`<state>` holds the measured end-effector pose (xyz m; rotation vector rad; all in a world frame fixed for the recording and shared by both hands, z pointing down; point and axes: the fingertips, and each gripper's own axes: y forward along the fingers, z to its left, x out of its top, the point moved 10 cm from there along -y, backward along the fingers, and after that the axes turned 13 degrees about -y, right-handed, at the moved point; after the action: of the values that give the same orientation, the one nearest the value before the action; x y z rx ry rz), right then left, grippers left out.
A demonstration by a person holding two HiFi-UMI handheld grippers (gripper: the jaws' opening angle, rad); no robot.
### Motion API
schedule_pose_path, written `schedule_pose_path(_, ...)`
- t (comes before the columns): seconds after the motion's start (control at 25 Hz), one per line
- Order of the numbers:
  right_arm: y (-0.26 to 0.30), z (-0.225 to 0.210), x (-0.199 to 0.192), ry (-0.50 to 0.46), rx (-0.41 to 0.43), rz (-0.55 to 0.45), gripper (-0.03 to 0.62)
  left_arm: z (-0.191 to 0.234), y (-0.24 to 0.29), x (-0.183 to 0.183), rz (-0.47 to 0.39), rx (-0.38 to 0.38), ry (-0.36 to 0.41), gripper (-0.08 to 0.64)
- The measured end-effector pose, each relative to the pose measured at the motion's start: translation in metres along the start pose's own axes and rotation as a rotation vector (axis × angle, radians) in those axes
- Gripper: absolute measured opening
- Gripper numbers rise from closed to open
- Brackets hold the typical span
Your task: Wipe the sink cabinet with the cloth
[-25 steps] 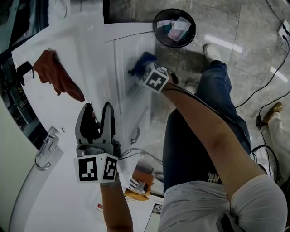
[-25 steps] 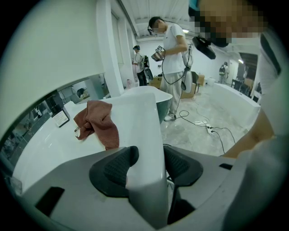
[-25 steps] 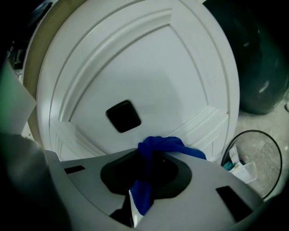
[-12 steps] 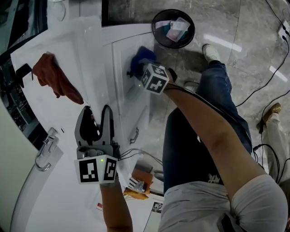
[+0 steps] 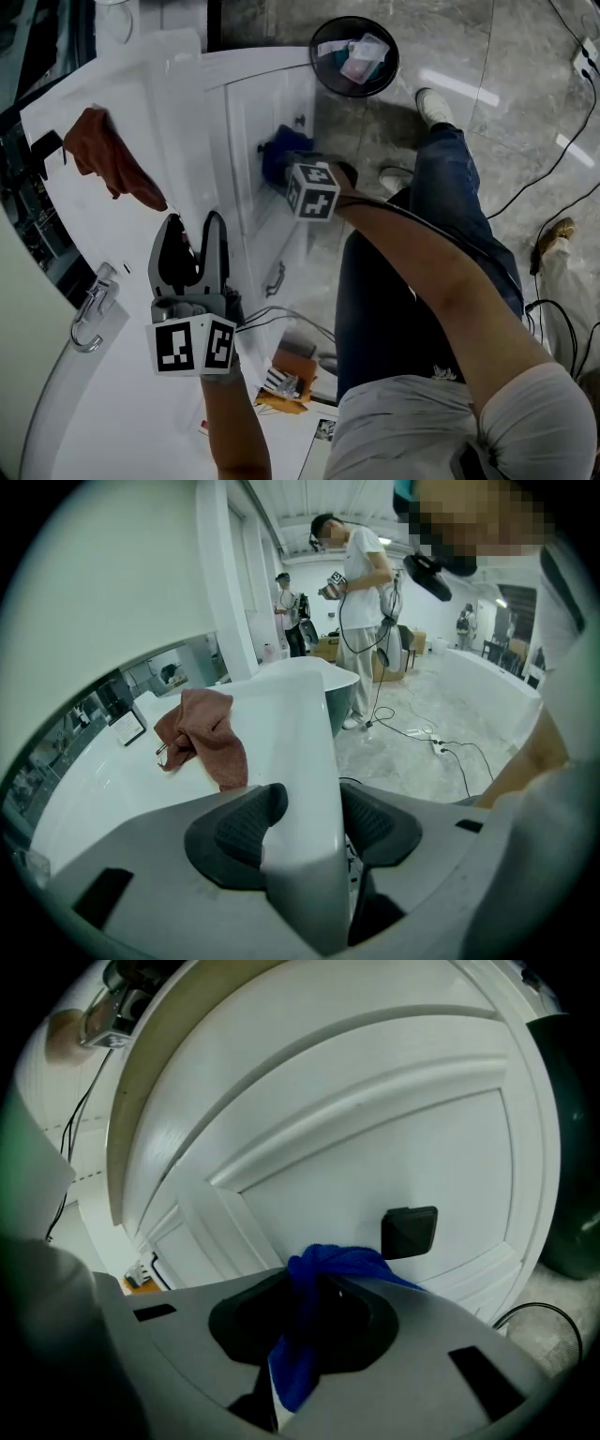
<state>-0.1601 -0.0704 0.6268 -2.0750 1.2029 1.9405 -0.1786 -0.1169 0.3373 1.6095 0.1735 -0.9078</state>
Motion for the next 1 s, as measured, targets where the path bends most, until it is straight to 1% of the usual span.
schedule_pose_path(0.12, -0.003, 0.005, 0.008, -0.004, 0.005, -0.02, 0.071, 0.0, 0.0, 0.0, -0.001, 0.0, -0.001, 0.23)
schedule_pose_path(0.32, -0.015, 0.009, 0.024, -0.003, -0.013, -0.068, 0.071, 0.001, 0.0, 0.0, 0.001, -0.004, -0.004, 0.23)
schedule_pose_path(0.56, -0.027, 0.01, 0.039, 0.059, -0.038, -0.109, 0.071, 0.001, 0.001, -0.001, -0.002, -0.007, -0.006, 0.23)
schedule_pose_path(0.68, -0.036, 0.008, 0.047, 0.057, -0.055, -0.118, 0.071, 0.001, 0.002, -0.002, -0.004, -0.009, -0.009, 0.23)
schedule_pose_path(0.76, -0.045, 0.004, 0.05, 0.085, -0.078, -0.137, 0.071, 0.002, 0.002, -0.003, -0.005, -0.01, -0.01, 0.23)
schedule_pose_path(0.88, -0.065, -0.007, 0.056, 0.153, -0.131, -0.19, 0.071, 0.002, 0.003, -0.004, -0.003, -0.012, -0.009, 0.23)
schedule_pose_path(1.0, -0.085, -0.021, 0.065, 0.17, -0.175, -0.215, 0.071, 0.001, 0.005, -0.004, -0.003, -0.012, -0.009, 0.23)
